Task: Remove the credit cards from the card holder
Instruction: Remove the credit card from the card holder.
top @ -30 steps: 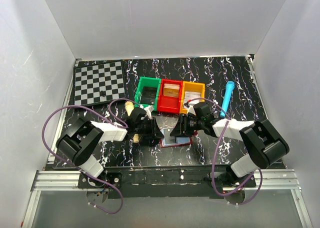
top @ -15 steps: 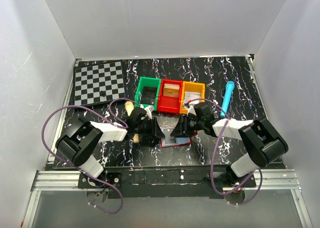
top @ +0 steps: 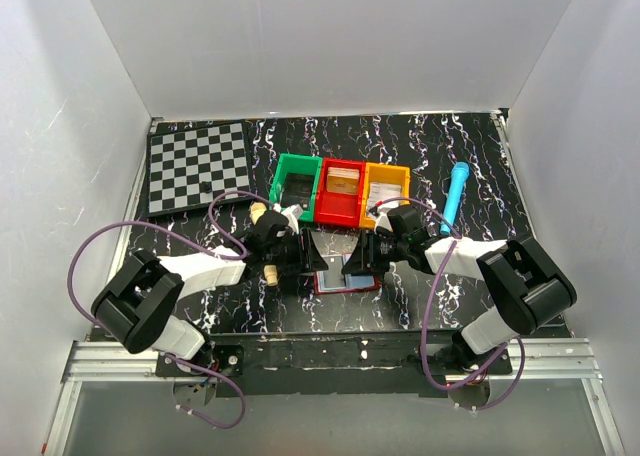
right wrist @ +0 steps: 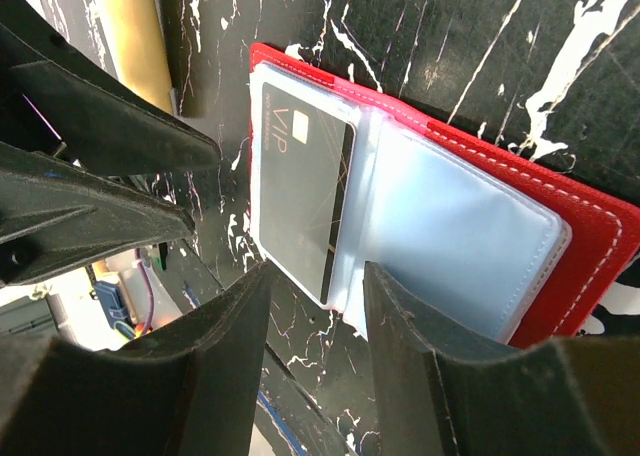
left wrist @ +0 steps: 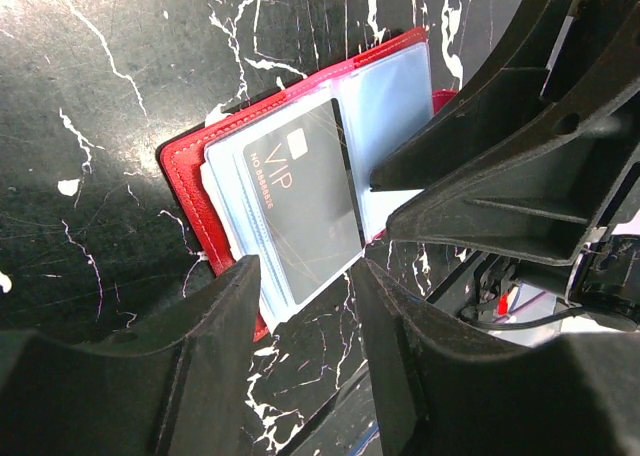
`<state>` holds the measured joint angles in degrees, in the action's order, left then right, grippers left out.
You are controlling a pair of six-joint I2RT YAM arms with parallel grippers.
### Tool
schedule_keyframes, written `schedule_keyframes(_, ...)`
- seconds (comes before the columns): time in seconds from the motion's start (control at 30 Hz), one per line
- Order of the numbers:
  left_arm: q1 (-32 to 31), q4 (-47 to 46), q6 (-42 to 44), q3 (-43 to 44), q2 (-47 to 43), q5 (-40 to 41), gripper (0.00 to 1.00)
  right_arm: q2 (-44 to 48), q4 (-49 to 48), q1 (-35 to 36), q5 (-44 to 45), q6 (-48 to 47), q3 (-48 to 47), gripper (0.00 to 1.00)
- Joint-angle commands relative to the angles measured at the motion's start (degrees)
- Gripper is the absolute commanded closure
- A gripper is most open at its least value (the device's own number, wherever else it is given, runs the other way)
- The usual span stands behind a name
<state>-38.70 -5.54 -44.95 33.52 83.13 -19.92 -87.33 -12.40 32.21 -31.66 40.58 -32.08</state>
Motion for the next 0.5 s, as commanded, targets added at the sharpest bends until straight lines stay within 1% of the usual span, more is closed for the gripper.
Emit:
schedule_keyframes(0.0,0.11,-1.04,0.39,1.11,-2.01,-0.37,0.57,0.67,0.54,-0.21,0.02,-0.94,-0.97,0.50)
schedule_keyframes(0.17,0.11,-7.72,-1.10,0.94,1.85,-5.64,0.60,0.67,0.80,-0.21,0.02,-1.03,-1.24,0.50)
schedule_keyframes(0.3,0.20,-11.76,-2.07,0.41,3.61,-7.41,0.61,0.67,0.98,-0.21,0.02,-1.03,-1.50,0.50)
schedule_keyframes(0.47,0.11,-10.99,-1.72,1.20,6.25,-7.59,0.64,0.49,0.72,-0.21,0.11,-0.94,-1.50,0.50)
